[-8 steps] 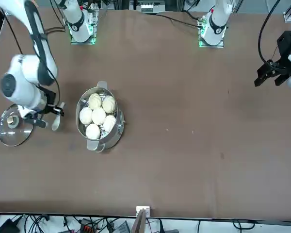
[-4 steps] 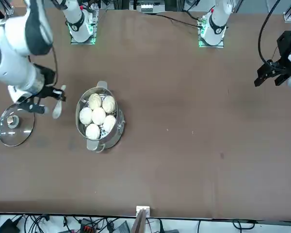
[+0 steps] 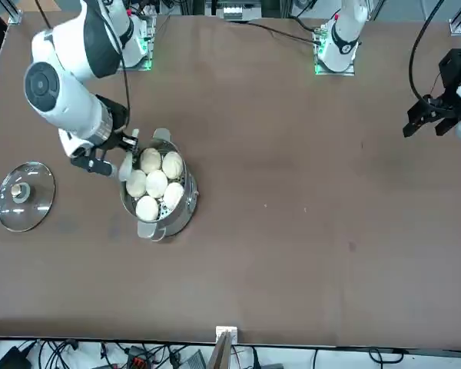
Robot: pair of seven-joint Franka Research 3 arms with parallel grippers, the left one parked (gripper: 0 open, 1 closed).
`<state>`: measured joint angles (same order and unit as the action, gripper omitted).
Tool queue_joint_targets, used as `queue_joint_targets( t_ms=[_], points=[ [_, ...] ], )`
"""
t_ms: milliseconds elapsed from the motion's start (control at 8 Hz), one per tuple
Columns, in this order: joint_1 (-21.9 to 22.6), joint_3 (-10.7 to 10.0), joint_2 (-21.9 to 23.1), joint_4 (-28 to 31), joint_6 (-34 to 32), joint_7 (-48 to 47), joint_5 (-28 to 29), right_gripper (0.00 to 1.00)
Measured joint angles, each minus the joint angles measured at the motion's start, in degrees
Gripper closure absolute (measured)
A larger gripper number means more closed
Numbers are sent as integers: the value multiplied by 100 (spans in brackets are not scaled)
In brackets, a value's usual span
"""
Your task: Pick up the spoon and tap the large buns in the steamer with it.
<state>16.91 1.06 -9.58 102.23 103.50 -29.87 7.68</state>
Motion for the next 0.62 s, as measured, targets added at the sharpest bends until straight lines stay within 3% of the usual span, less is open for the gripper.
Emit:
queue_joint_targets(
  t_ms=[625],
  points=[
    [299,0,-469,-231,5,-36,67,82]
  ],
)
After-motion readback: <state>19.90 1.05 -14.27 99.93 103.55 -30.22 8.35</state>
